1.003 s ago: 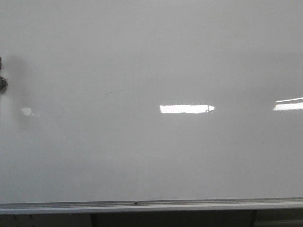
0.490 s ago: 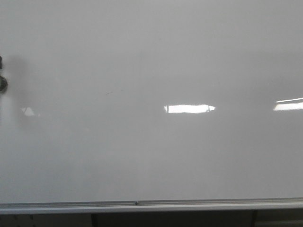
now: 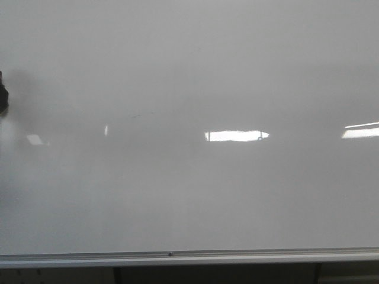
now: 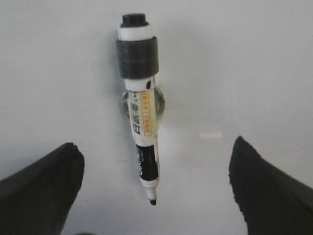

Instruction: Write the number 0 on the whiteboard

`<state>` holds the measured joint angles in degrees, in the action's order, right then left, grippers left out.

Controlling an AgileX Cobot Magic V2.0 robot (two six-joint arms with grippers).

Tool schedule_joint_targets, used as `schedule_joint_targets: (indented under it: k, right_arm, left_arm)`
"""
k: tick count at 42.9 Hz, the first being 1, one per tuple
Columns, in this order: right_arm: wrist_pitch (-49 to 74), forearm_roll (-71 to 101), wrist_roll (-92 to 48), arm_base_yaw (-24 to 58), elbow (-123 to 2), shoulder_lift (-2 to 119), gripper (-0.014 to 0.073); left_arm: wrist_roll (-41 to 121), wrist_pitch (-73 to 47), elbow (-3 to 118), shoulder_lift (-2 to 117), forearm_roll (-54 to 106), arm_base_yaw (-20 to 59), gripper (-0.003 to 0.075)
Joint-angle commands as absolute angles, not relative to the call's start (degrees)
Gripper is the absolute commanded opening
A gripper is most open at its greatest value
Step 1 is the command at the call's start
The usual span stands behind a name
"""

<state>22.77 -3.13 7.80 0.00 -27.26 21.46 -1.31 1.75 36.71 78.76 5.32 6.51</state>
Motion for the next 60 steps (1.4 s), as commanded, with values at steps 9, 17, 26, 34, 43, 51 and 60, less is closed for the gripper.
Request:
schedule_joint_targets:
  k: [9, 17, 26, 34, 43, 51, 60]
  right_arm:
    - [18.75, -3.8, 7.51, 0.0, -29.28, 22.31, 0.052]
    - [18.75, -3.8, 7.51, 0.0, -29.28, 22.31, 0.052]
    - [18.75, -3.8, 7.51, 0.0, -29.28, 22.31, 0.052]
    - [18.75, -3.8, 7.51, 0.0, -29.28, 22.31, 0.052]
    - [18.75, -3.8, 7.51, 0.0, -29.28, 22.31, 0.052]
    - [18.63, -3.8, 7.51, 0.0, -29.28, 22.31, 0.052]
    - [20.31, -3.8, 7.51, 0.0, -30.58, 23.88, 0.052]
  left_arm:
    - [-1.53, 10.77, 41.17, 86.88, 6.63, 6.97, 0.0577]
    - [-1.53, 11.97, 42.82, 90.21, 6.63, 6.97, 0.0569]
    - [-1.63, 12.35, 43.98, 92.94, 6.63, 6.97, 0.0483]
    - [-1.63, 12.02, 43.98, 93.28, 6.63, 6.97, 0.0291]
    - [-1.63, 10.45, 44.06, 93.28, 6.63, 6.97, 0.0021]
    - [-1.63, 3.07, 44.1, 90.54, 6.16, 7.81, -0.0019]
    - [-1.1, -12.91, 46.26, 82.94, 4.52, 13.39, -0.0009]
